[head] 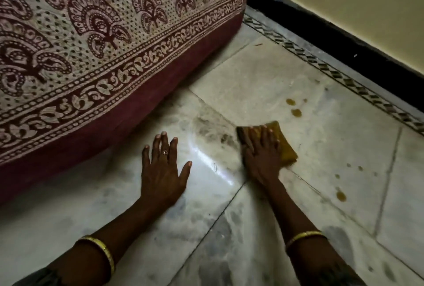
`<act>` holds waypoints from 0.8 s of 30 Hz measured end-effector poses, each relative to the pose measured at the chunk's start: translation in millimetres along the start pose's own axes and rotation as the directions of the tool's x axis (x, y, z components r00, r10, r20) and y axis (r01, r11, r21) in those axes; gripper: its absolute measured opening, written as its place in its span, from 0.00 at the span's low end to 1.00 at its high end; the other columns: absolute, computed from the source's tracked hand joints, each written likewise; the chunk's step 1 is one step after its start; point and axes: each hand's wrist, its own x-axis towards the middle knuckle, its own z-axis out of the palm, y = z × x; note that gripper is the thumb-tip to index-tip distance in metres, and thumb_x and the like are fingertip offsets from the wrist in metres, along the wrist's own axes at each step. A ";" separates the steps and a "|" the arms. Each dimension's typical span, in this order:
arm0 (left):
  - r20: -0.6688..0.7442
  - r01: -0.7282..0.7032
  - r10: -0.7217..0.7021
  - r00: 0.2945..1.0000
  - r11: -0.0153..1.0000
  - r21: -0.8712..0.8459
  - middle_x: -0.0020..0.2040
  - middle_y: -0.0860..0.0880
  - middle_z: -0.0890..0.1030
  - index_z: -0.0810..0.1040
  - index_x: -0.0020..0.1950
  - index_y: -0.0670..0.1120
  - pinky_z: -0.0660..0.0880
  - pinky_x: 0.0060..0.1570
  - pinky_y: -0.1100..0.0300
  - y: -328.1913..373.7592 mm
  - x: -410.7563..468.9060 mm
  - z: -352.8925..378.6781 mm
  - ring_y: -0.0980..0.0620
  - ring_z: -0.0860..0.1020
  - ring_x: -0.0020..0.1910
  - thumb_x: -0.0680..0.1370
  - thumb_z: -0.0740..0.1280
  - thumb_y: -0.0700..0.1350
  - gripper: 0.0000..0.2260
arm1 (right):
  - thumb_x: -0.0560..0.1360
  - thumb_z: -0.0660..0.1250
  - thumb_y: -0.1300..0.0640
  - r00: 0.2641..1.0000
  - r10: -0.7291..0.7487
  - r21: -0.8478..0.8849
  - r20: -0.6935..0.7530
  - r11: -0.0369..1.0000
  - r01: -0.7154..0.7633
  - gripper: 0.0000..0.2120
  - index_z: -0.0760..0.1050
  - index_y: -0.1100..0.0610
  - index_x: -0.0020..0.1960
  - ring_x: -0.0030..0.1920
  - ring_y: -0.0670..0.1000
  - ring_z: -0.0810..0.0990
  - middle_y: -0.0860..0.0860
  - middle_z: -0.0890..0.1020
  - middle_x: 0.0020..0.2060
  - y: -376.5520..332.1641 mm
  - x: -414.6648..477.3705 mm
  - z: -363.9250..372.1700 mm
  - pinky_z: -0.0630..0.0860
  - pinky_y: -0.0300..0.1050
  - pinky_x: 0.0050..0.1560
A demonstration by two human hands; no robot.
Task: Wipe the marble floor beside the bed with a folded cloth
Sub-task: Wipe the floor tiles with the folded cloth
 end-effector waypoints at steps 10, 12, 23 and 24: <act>0.001 -0.035 0.035 0.999 0.998 -0.046 0.80 0.41 0.49 0.55 0.79 0.42 0.42 0.75 0.47 50.3 -13.7 6.2 0.45 0.46 0.79 0.78 0.45 0.56 0.32 | 0.72 0.55 0.49 0.948 -0.306 0.008 -0.085 0.951 0.308 0.31 0.63 0.53 0.74 0.75 0.57 0.56 0.58 0.63 0.74 -18.9 -74.6 16.7 0.51 0.57 0.71; 0.017 -0.166 0.168 0.986 0.984 -0.065 0.79 0.41 0.52 0.57 0.78 0.42 0.46 0.75 0.47 76.8 -25.8 11.8 0.46 0.48 0.79 0.78 0.48 0.54 0.30 | 0.70 0.56 0.49 0.956 -0.277 -0.015 -0.099 0.961 0.277 0.32 0.62 0.52 0.75 0.75 0.55 0.56 0.57 0.62 0.75 7.3 -106.7 12.0 0.52 0.57 0.72; 0.076 -0.288 0.290 0.954 0.957 -0.027 0.80 0.42 0.49 0.52 0.79 0.41 0.39 0.76 0.52 131.0 -47.3 23.2 0.47 0.45 0.79 0.79 0.49 0.59 0.33 | 0.72 0.52 0.47 0.956 0.233 0.033 -0.179 0.972 -0.231 0.29 0.70 0.58 0.70 0.70 0.66 0.67 0.64 0.70 0.68 113.3 -79.0 -13.7 0.50 0.55 0.68; 0.087 -0.306 0.305 0.949 0.952 0.002 0.80 0.41 0.50 0.53 0.78 0.40 0.39 0.76 0.52 134.2 -46.3 21.3 0.47 0.46 0.79 0.79 0.48 0.59 0.33 | 0.72 0.52 0.48 0.961 0.218 0.037 -0.170 0.976 -0.215 0.30 0.70 0.58 0.70 0.70 0.65 0.67 0.63 0.71 0.68 106.4 -78.9 -14.4 0.49 0.55 0.69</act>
